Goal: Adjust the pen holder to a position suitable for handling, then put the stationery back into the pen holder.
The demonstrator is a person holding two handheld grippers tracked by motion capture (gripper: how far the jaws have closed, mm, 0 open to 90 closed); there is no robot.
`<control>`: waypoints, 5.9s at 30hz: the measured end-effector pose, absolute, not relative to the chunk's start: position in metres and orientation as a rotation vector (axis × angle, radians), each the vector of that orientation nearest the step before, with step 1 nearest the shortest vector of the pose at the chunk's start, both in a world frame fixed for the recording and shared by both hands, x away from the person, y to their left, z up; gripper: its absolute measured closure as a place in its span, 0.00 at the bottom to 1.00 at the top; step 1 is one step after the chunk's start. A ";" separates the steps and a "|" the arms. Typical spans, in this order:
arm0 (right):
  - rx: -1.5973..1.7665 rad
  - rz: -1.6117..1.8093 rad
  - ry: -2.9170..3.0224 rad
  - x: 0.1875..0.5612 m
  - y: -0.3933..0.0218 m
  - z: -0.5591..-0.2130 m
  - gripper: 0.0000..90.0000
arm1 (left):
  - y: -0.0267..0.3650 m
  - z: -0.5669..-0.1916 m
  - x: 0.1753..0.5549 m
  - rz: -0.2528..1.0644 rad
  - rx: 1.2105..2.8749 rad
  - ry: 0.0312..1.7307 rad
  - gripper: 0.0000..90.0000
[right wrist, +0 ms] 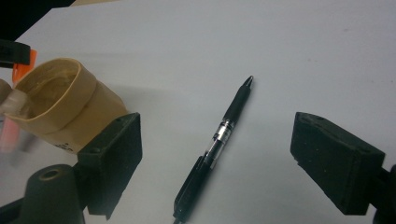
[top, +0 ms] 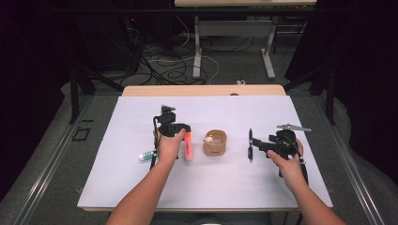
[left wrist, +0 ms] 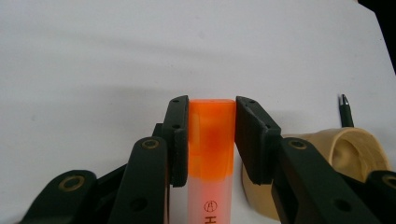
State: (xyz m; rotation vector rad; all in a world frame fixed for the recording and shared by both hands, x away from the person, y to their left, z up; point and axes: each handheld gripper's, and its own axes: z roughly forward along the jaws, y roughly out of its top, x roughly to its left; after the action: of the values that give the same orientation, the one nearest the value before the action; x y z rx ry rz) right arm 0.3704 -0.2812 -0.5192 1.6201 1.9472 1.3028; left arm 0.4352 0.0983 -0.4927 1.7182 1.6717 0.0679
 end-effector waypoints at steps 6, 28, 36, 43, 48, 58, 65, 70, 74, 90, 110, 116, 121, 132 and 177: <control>1.587 1.314 1.953 0.369 -0.278 -0.517 0.22 | 0.103 -0.480 0.422 0.127 1.696 1.574 0.74; 1.371 1.415 2.057 0.356 -0.238 -0.483 0.33 | 0.112 -0.443 0.378 0.238 1.654 1.292 0.74; 1.299 1.531 2.154 0.352 -0.212 -0.461 0.34 | 0.115 -0.434 0.368 0.250 1.639 1.250 0.74; 1.283 1.589 2.227 0.352 -0.189 -0.457 0.35 | 0.116 -0.430 0.359 0.259 1.640 1.224 0.74; 1.249 1.593 2.270 0.352 -0.175 -0.454 0.37 | 0.117 -0.432 0.357 0.263 1.635 1.227 0.74; 1.296 1.626 2.282 0.356 -0.150 -0.453 0.48 | 0.114 -0.432 0.352 0.261 1.644 1.211 0.74; 1.292 1.622 2.327 0.353 -0.134 -0.455 0.51 | 0.106 -0.434 0.348 0.242 1.668 1.189 0.74; 1.286 1.627 2.327 0.348 -0.129 -0.458 0.57 | 0.095 -0.438 0.343 0.223 1.693 1.166 0.74; 1.309 1.624 2.324 0.347 -0.129 -0.462 0.60 | 0.088 -0.441 0.340 0.217 1.714 1.152 0.74; 1.383 1.657 2.336 0.341 -0.121 -0.468 0.67 | 0.075 -0.441 0.328 0.192 1.737 1.113 0.74; 1.459 1.703 2.326 0.340 -0.123 -0.469 0.82 | 0.069 -0.442 0.325 0.173 1.752 1.102 0.74; 1.463 1.706 2.335 0.341 -0.124 -0.469 0.83 | 0.069 -0.441 0.325 0.166 1.757 1.105 0.74; 1.493 1.708 2.347 0.341 -0.124 -0.469 0.83 | 0.068 -0.442 0.325 0.163 1.752 1.110 0.74; 1.489 1.722 2.352 0.341 -0.125 -0.471 0.83 | 0.068 -0.442 0.324 0.160 1.746 1.118 0.74; 1.436 1.860 2.058 0.354 -0.166 -0.447 0.83 | 0.107 -0.417 0.347 0.411 1.722 1.102 0.36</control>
State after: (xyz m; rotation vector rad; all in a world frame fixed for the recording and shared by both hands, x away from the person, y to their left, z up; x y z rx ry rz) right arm 0.3540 -0.1660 -0.4467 1.4359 2.0576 1.8603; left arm 0.3470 0.1072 -0.4173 1.7216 1.1020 0.4105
